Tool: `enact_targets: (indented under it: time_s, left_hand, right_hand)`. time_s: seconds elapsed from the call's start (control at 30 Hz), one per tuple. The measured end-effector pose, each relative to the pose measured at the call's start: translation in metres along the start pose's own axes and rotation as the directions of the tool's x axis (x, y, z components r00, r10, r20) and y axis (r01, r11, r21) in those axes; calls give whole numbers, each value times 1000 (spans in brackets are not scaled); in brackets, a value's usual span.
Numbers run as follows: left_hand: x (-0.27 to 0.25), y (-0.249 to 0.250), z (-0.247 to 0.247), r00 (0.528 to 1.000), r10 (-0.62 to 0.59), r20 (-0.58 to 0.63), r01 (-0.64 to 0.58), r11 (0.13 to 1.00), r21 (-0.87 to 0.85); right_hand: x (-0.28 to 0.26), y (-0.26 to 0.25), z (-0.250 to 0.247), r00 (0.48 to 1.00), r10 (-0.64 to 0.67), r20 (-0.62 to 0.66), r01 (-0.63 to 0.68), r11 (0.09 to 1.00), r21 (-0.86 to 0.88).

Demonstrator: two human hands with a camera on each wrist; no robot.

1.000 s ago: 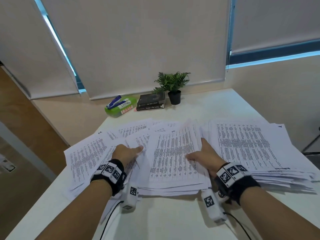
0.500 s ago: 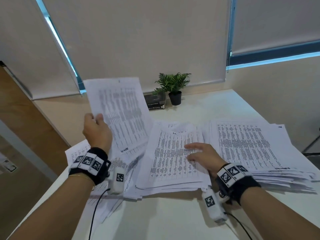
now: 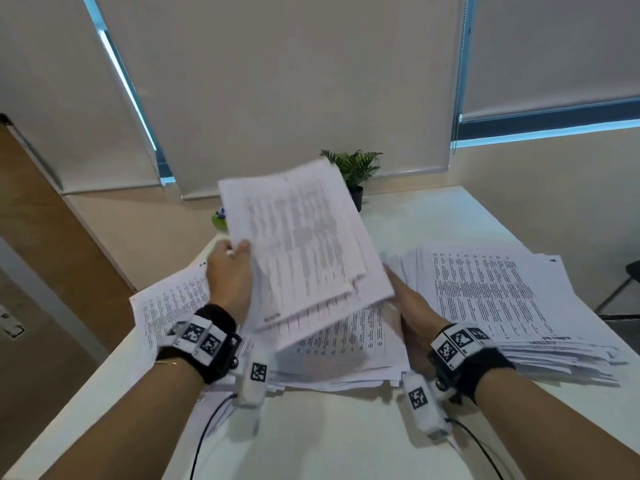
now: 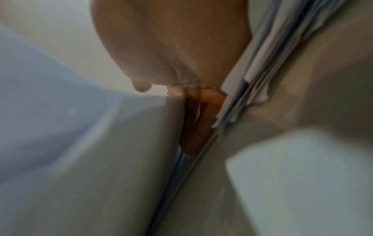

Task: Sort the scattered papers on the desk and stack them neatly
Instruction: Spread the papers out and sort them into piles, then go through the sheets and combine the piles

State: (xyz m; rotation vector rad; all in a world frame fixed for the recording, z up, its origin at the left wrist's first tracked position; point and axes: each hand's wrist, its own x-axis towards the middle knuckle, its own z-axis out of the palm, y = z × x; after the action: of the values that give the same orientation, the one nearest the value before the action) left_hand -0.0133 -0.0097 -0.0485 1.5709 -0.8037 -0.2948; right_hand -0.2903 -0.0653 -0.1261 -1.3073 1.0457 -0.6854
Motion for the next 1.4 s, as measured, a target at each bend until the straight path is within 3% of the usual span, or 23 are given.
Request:
enact_targets:
  time_s: [0.07, 0.17, 0.23, 0.33, 0.4, 0.47, 0.53, 0.57, 0.63, 0.7, 0.73, 0.8, 0.9, 1.0, 1.13, 1.23, 1.37, 1.4]
  left_hand:
    - [-17, -20, 8, 958, -161, 236, 124, 978, 165]
    - [-36, -35, 13, 743, -412, 528, 232, 898, 375]
    - [-41, -38, 13, 715, -402, 572, 238, 909, 342]
    - [-38, -38, 7, 721, -367, 588, 204, 923, 326]
    - [-31, -39, -1, 754, -332, 567, 139, 924, 356]
    - [-19, -43, -14, 816, -284, 503, 26, 888, 460]
    - [-5, -52, -32, 875, -273, 399, -57, 761, 646]
    - [1, -58, -42, 899, -292, 328, -43, 684, 728]
    - [10, -71, -61, 904, -376, 205, 36, 545, 838]
    - [16, -79, -73, 893, -428, 138, 91, 471, 877]
    - [18, -82, -77, 895, -427, 133, 104, 488, 867]
    - [22, -86, -80, 899, -406, 166, 127, 604, 787]
    - [23, -87, -79, 896, -397, 196, 149, 687, 711]
    - [19, -84, -79, 919, -356, 169, 181, 762, 622]
    - [19, -75, -78, 947, -261, 189, 111, 815, 569]
    - [23, -57, -78, 964, -192, 183, 84, 876, 476]
    - [19, -22, -77, 973, -47, 227, -31, 944, 328]
    - [18, -12, -77, 972, -31, 234, -49, 945, 324]
  right_hand:
    - [1, -1, -1, 998, 53, 32, -56, 991, 120]
    - [-8, -11, 0, 996, 77, -52, -70, 989, 133]
    - [-11, -10, -1, 1000, 24, 3, -24, 1000, -6]
    - [-7, -1, 2, 998, -58, -1, 57, 985, -164]
    - [-5, -3, 3, 994, -88, -60, 82, 992, -96]
    - [-7, -14, -2, 986, -132, -99, 132, 991, -10]
    - [-12, -29, -18, 975, -159, -155, 175, 980, 97]
    - [-16, -38, -28, 968, -168, -185, 199, 967, 158]
    - [-27, -51, -57, 957, -184, -222, 230, 952, 201]
    - [-39, -57, -85, 957, -183, -224, 214, 969, 124]
    - [-46, -58, -98, 957, -161, -241, 184, 980, 75]
    - [-53, -51, -122, 937, -104, -335, 111, 994, 3]
    - [-57, -33, -154, 875, -100, -474, -1, 978, -207]
    - [-61, -17, -170, 854, -114, -507, -145, 885, -442]
    - [-59, -2, -178, 853, -125, -507, -240, 767, -594]
    - [-58, -6, -176, 859, -104, -501, -311, 671, -673]
    - [-59, -15, -163, 848, -76, -524, -470, 348, -811]
    - [-59, -17, -156, 836, -93, -541, -489, 319, -812]
